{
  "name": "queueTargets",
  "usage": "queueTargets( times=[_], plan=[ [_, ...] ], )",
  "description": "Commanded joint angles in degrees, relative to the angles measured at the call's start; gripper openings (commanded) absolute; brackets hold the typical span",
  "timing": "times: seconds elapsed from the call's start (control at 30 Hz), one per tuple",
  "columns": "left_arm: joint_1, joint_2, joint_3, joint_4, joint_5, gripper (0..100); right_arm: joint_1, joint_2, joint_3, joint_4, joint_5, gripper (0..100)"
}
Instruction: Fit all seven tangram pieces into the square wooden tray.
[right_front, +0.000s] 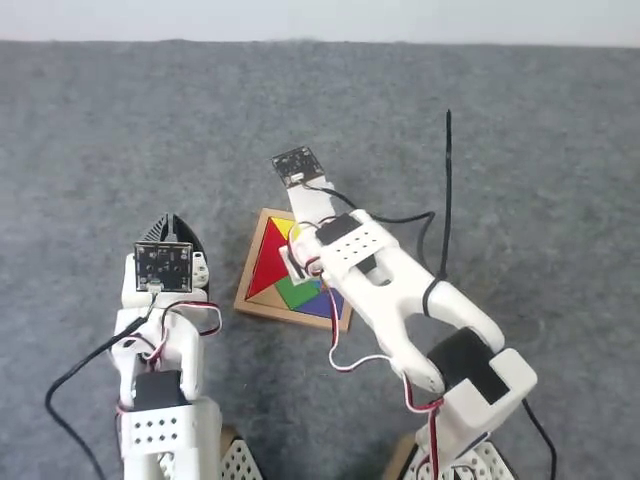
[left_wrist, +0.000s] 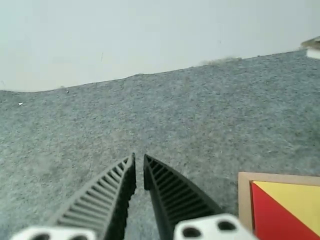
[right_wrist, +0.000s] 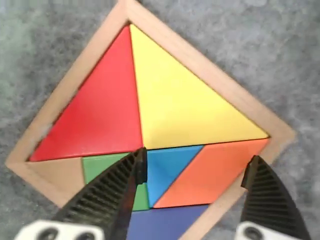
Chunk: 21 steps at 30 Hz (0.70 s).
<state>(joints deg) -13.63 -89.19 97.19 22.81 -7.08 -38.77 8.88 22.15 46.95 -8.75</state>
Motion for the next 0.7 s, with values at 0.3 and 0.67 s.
queueTargets(
  times=[0.3, 0.67],
  plan=[
    [0.2, -1.1, -0.4, 0.1, -0.8, 4, 4.3, -16.0, 3.8, 0.8, 2.7, 10.3],
    [0.5, -1.1, -0.4, 0.4, -0.5, 3, 14.5, -51.5, 30.2, -0.9, 8.7, 0.8]
  ],
)
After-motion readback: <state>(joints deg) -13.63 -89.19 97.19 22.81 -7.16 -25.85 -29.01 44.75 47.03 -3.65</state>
